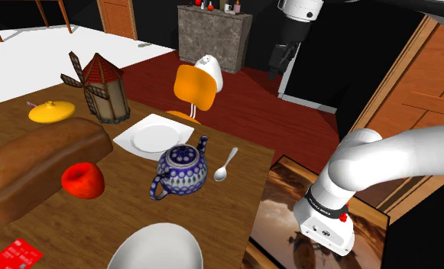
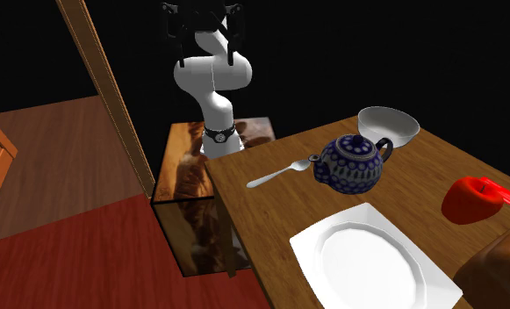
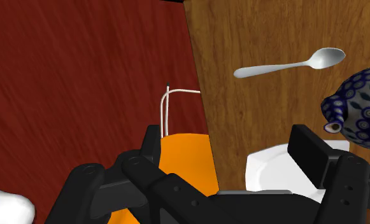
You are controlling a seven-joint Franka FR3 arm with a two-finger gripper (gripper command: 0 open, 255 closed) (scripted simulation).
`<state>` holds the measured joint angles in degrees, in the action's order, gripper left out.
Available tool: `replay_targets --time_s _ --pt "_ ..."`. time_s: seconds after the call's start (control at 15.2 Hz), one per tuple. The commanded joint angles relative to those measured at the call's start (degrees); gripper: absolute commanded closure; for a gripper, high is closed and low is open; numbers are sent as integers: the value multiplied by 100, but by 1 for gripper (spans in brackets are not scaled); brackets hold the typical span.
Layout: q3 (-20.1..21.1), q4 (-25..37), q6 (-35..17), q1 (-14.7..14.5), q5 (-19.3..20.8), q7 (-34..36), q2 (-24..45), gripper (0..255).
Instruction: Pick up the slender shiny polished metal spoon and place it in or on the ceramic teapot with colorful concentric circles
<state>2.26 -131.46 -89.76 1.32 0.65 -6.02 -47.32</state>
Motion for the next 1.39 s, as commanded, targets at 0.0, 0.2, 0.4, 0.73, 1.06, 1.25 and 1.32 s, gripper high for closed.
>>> replay_targets --time_s 0.0,0.2,0.4,0.73,1.06,1.25,1.32 --pt "0 0 0 0 0 0 0 0" --pt "236 -511 -425 -132 -179 180 -124 0" --pt "490 -972 -867 -279 -369 360 -188 0" --pt "956 -1628 -1658 -552 -705 663 -135 0" --pt "1479 -2124 -2536 -838 -1045 982 153 0" --pt "1818 -2336 -3109 -997 -1231 1185 456 0" --pt "1936 -2391 -3308 -1044 -1287 1255 580 0"
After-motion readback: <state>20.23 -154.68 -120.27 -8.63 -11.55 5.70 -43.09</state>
